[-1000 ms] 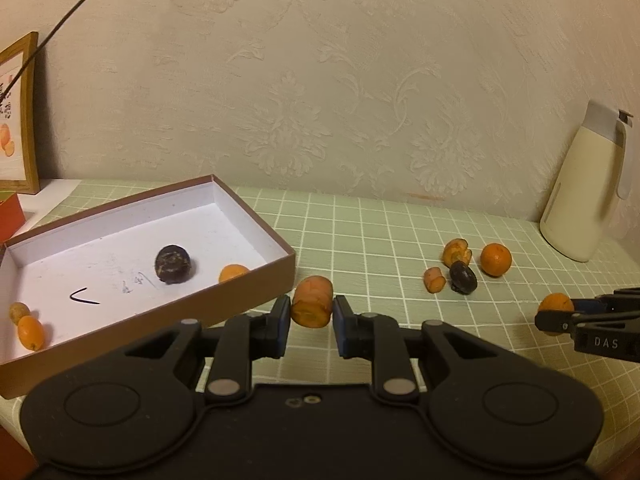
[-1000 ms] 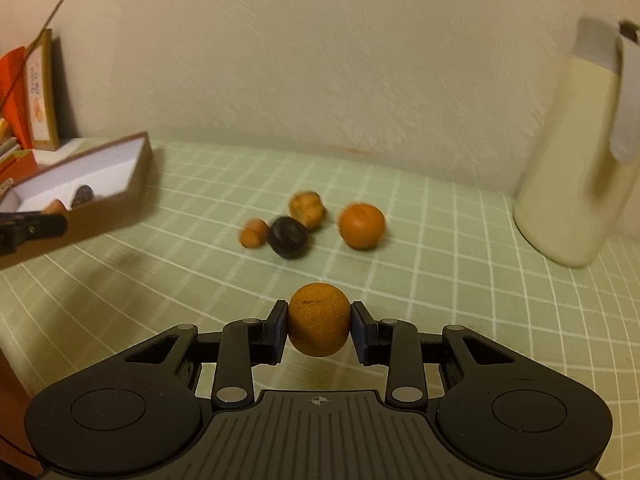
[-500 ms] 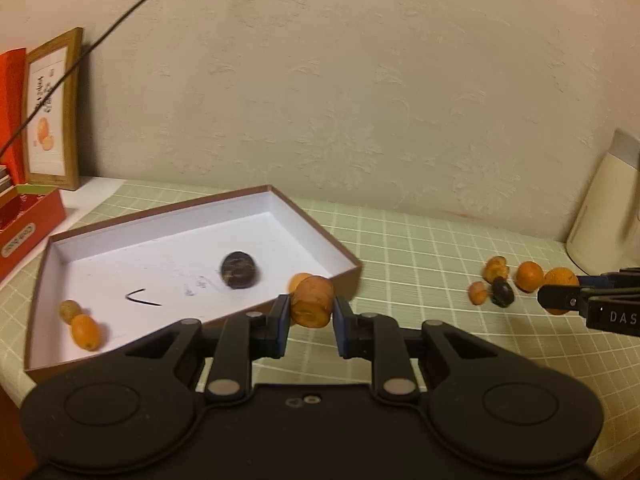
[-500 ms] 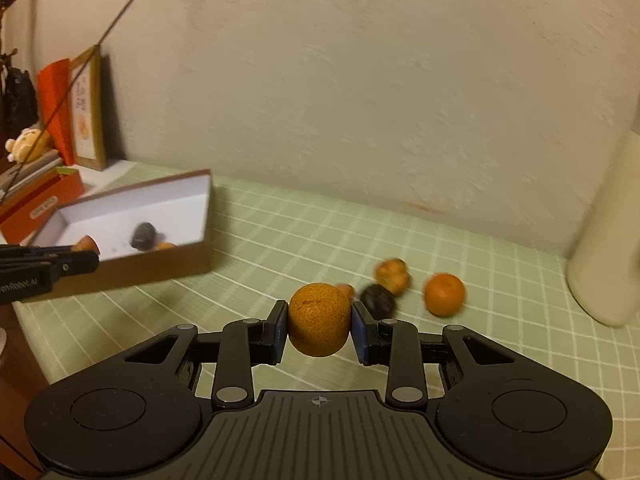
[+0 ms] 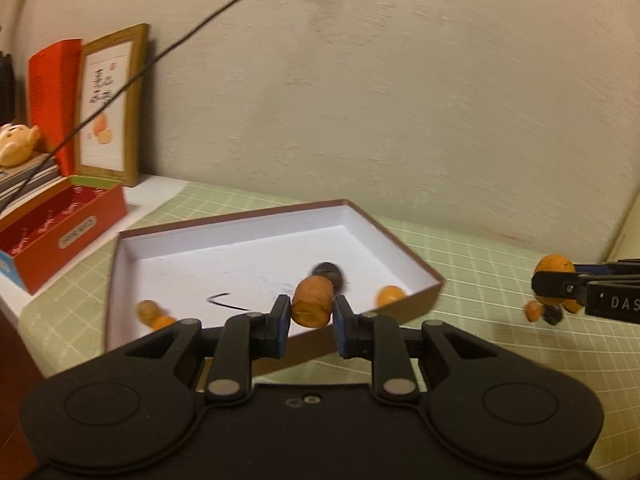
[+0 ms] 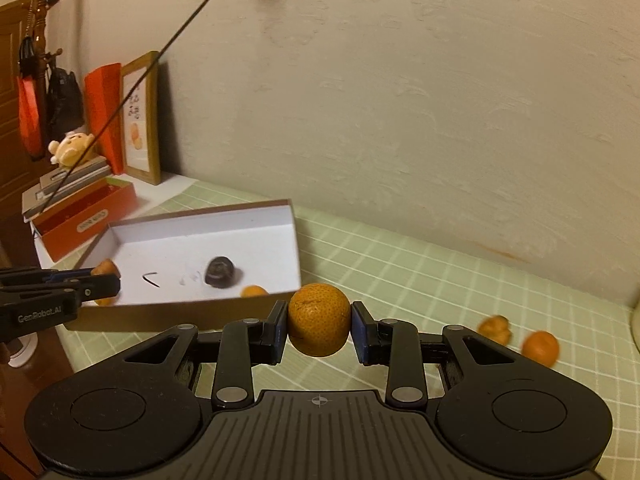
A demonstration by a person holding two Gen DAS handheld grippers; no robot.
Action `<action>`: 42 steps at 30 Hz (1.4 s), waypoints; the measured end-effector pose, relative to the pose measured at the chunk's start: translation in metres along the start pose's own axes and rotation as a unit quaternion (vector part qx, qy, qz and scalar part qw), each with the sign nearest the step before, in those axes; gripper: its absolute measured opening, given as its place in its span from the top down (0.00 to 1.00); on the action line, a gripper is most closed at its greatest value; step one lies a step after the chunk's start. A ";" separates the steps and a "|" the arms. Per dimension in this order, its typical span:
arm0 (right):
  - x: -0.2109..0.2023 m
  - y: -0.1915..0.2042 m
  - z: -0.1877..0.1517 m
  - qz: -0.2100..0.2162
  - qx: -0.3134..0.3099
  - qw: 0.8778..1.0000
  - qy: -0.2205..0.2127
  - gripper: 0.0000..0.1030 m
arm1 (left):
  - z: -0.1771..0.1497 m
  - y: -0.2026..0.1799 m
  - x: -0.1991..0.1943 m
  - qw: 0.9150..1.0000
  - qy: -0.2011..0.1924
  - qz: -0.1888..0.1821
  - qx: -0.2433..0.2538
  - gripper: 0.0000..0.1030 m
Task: Organize fruits
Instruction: 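Carry the oblong fruit and tangerine in both tools over the box, then open both tools to drop the oblong fruit and tangerine into the box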
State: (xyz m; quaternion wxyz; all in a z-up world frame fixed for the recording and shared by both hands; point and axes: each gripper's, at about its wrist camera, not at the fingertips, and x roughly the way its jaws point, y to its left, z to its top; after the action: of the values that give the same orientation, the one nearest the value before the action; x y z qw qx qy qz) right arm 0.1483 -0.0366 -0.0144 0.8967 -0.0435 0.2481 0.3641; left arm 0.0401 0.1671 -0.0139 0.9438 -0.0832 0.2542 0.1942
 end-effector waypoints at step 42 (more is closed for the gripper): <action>0.140 0.054 0.034 0.038 -0.031 0.999 0.001 0.00 | 0.013 0.083 0.042 0.984 -0.031 0.164 -0.061 0.07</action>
State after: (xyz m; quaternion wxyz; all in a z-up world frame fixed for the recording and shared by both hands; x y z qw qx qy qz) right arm 0.2114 0.1000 -0.0457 0.8802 -0.0622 0.2395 0.4050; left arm 0.0451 0.2596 -0.0290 0.8997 -0.0922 0.2226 0.3640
